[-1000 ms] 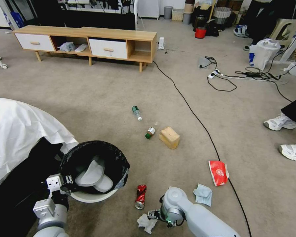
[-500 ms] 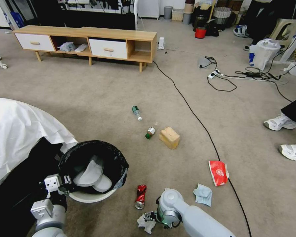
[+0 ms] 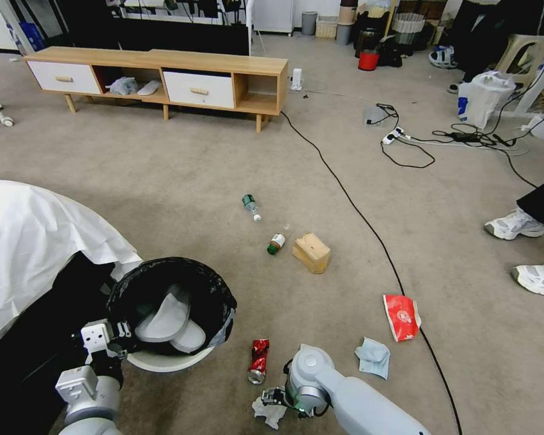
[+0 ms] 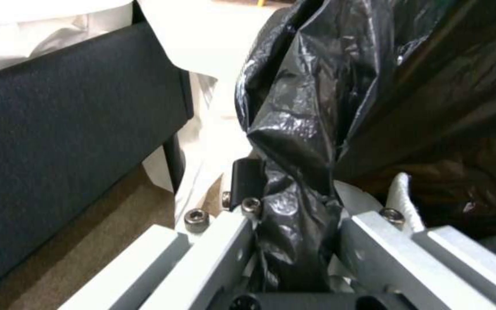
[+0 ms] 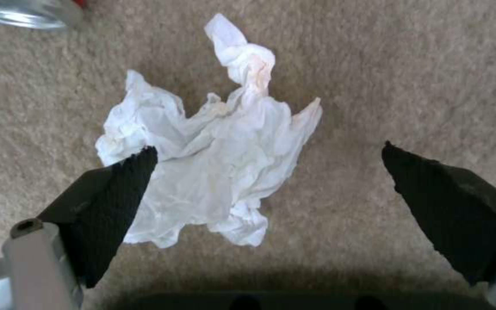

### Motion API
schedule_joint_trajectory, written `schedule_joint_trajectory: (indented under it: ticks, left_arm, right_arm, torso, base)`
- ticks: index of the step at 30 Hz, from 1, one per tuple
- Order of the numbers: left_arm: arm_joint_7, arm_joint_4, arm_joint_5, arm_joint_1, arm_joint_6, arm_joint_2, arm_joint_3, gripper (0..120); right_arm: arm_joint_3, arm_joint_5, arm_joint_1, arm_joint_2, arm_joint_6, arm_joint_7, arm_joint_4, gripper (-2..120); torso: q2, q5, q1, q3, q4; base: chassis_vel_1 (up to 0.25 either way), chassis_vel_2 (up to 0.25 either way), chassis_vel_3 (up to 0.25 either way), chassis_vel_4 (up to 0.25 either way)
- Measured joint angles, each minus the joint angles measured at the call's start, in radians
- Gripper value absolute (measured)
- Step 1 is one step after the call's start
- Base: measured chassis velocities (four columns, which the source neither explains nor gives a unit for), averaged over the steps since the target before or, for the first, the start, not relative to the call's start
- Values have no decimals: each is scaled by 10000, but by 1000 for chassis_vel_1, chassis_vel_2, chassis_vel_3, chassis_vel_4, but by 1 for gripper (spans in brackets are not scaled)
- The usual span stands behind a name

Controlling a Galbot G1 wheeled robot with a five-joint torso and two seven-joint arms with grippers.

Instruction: Pick up the trash bin and place the garbage on the floor into it.

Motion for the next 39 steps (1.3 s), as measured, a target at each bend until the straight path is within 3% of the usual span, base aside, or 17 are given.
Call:
schedule_joint_trajectory:
  ticks: [8,18,21,39]
  left_arm:
    - [6,-1,1,3,-9,-5,-2,1]
    - [17,53,40,-9,-37,-53,29,1]
    - [19,53,89,-7,-39,-134,70,1]
    - [25,99,62,4,-62,-111,17,1]
  right_arm:
    - [-40,-60,32,31,0,-90,-59,98]
    - [-65,-217,115,10,-40,-342,-206,74]
    - [-130,-269,151,-9,-52,-424,-215,68]
    - [-321,-369,231,111,-32,-449,-340,67]
  torso:
    - [0,1,0,0,0]
    - [0,0,0,0,0]
    - [2,-18,-2,-1,-8]
    - [7,-3,-2,-3,-1]
  base:
    - [0,0,0,0]
    - [0,0,0,0]
    - [0,0,0,0]
    - [0,0,0,0]
